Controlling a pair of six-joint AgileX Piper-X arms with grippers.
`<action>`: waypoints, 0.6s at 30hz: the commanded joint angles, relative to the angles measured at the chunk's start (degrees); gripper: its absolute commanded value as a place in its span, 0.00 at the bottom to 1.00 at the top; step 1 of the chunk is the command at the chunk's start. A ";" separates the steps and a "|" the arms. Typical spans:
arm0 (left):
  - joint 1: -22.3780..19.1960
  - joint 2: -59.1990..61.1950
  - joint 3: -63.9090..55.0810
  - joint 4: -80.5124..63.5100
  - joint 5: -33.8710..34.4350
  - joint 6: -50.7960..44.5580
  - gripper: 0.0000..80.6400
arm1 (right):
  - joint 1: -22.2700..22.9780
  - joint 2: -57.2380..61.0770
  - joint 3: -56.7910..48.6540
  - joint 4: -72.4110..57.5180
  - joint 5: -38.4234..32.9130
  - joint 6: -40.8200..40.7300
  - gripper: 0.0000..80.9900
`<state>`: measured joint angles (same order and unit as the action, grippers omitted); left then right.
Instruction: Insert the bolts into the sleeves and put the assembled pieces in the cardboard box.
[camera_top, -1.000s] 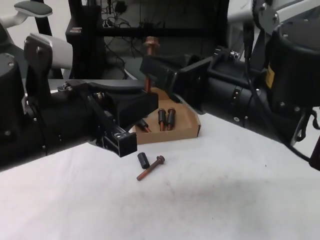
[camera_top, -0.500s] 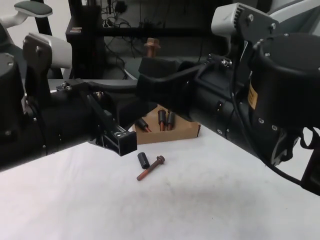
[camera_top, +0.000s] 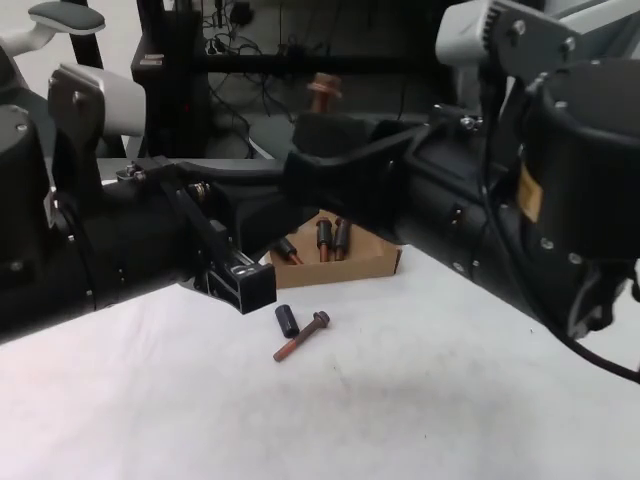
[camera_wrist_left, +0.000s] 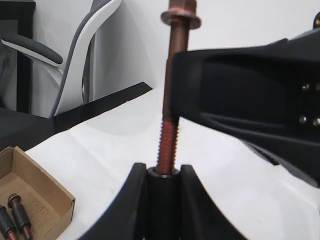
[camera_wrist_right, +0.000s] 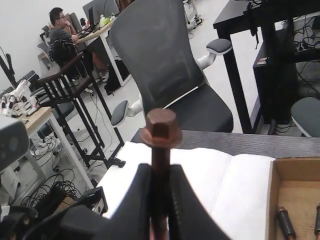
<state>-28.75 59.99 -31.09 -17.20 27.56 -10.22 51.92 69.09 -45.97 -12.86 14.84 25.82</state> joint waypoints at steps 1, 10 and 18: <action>0.09 -0.26 -0.78 -1.13 -1.90 -0.01 0.02 | 0.46 -1.63 -0.37 0.41 1.09 -1.00 0.01; 0.09 -0.26 -0.78 -1.13 -2.69 0.11 0.02 | 3.14 -1.61 -0.23 0.63 -2.61 -5.24 0.01; 0.09 -0.26 -0.78 -1.13 -2.49 -0.01 0.02 | 3.02 -1.47 -0.23 0.63 -2.61 -5.24 0.01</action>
<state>-28.75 59.99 -31.09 -17.22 26.01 -10.22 53.99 68.41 -45.97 -11.85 15.46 20.60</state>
